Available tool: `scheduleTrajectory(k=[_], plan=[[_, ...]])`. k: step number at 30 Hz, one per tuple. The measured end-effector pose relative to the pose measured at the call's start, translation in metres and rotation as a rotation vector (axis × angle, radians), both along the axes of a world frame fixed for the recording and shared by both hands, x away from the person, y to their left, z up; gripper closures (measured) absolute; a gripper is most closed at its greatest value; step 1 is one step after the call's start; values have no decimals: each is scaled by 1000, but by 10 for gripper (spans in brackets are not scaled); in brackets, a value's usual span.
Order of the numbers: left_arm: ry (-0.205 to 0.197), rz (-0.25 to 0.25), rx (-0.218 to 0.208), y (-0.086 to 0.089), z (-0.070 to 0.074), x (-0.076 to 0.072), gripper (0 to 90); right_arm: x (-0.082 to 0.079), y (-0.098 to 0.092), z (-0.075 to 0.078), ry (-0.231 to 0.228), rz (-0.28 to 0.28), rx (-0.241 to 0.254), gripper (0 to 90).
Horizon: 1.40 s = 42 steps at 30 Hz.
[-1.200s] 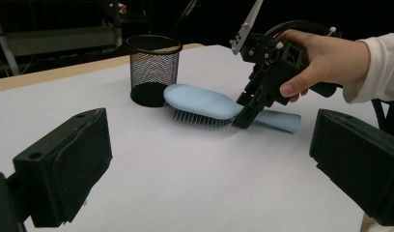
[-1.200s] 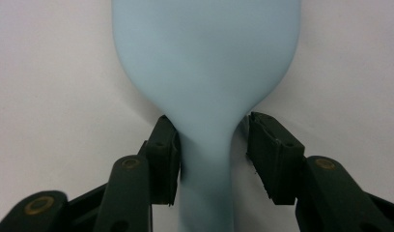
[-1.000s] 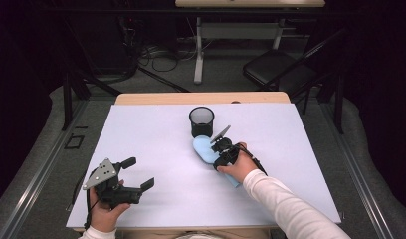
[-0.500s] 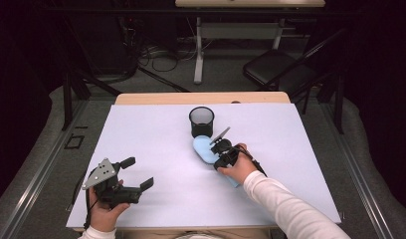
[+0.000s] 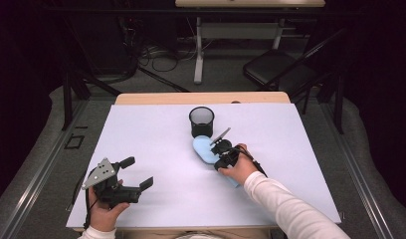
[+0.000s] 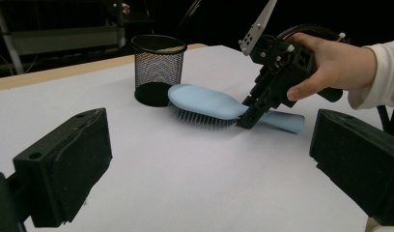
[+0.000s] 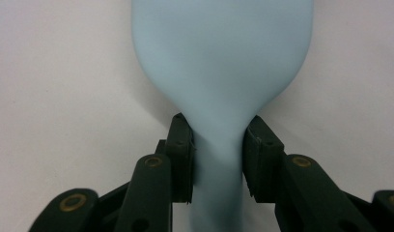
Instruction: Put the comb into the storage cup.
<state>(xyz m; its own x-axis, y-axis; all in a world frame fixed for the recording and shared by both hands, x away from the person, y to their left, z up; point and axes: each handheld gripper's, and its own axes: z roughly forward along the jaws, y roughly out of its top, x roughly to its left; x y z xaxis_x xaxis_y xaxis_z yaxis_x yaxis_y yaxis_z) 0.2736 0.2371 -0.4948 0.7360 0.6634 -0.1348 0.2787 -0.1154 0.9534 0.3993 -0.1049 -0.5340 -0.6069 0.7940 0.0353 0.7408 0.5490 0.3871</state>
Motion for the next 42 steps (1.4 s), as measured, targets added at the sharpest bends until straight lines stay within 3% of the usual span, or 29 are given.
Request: scheduleTrajectory(k=[11, 15, 22, 28, 42], plan=[[0, 0, 2, 0, 0, 0, 12, 0, -1, 0, -11, 14, -5, 683], [0, 0, 2, 0, 0, 0, 12, 0, -1, 3, 14, 21, -36, 686], [1, -1, 4, 0, 0, 0, 12, -2, -1, -1, -22, 10, 4, 689], [-1, 1, 3, 0, 0, 0, 12, -3, -1, -1, -17, -2, 8, 691], [1, 1, 1, 0, -1, 0, 12, -4, -2, 0, -33, 28, -10, 693]])
